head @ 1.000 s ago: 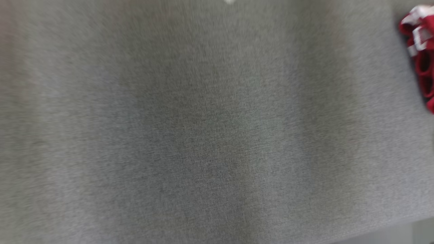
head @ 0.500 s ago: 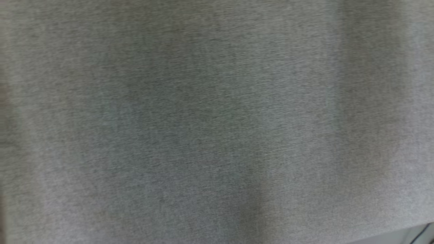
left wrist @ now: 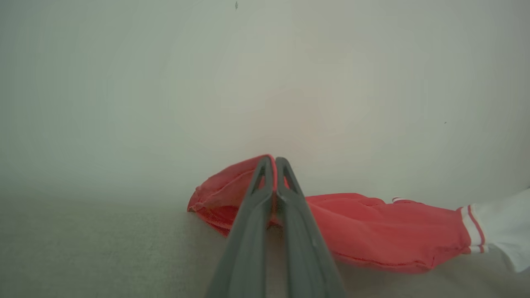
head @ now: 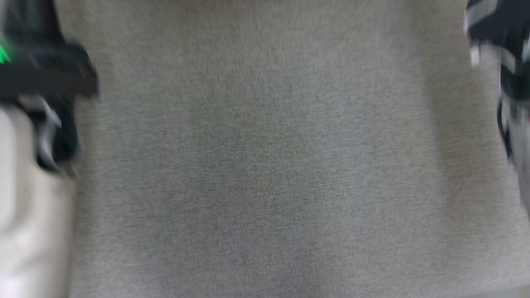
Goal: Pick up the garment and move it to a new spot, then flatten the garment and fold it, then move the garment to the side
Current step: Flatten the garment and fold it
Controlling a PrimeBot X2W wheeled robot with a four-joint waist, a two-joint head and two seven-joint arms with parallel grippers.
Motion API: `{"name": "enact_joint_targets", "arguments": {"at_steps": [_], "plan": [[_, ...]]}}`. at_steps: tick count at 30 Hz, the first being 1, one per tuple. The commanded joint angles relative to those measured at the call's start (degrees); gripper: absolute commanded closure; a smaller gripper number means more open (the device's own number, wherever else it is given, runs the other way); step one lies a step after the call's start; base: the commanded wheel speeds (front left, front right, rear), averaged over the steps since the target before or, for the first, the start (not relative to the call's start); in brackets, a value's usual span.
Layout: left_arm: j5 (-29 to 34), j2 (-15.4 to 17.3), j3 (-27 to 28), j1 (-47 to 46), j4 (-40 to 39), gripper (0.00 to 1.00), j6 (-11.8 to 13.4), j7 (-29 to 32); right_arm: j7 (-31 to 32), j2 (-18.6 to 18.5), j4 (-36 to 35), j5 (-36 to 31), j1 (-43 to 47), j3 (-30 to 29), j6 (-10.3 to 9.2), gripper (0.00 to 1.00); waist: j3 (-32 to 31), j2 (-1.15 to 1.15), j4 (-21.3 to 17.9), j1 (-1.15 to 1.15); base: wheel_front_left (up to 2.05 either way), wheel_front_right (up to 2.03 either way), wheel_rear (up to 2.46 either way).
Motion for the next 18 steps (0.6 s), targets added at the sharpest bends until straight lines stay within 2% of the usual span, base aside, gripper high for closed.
{"name": "enact_joint_targets", "arguments": {"at_steps": [1,2,5,10,15,18], "plan": [[-0.66,-0.19,0.00,2.55,-0.08,1.00,0.10,-0.02,1.47,-0.84,-0.82,0.34,3.04,-0.33,-0.11,1.00,-6.74,0.01,1.46,0.01,0.00,0.00,0.00],[-1.87,-0.38,-1.06,7.63,-0.33,1.00,0.09,-0.01,7.30,-1.69,-3.84,-0.20,10.14,-2.05,-0.11,1.00,-9.50,0.01,1.70,0.01,0.00,0.00,0.00],[-3.17,-1.15,-2.02,14.57,0.06,1.00,0.09,0.00,15.87,-1.54,-8.67,-2.24,20.77,-5.85,-0.11,1.00,-13.19,0.01,1.95,0.01,0.00,0.00,0.00],[-4.90,-3.38,-1.47,24.78,0.79,1.00,0.38,-0.01,27.97,2.44,-16.38,-9.38,36.67,-12.76,-0.11,1.00,-18.57,0.01,1.88,0.01,0.00,0.00,0.00],[-5.35,-5.00,-1.45,33.64,0.94,1.00,0.97,-0.01,34.58,7.88,-21.82,-15.13,47.44,-17.49,-0.11,1.00,-23.21,0.01,2.56,0.01,0.00,0.00,0.00],[-4.99,-5.47,-1.37,37.97,0.96,1.00,1.54,-0.02,37.31,9.88,-23.37,-17.80,52.00,-18.78,-0.11,1.00,-25.47,0.01,3.13,0.01,0.00,0.00,0.00]]}}
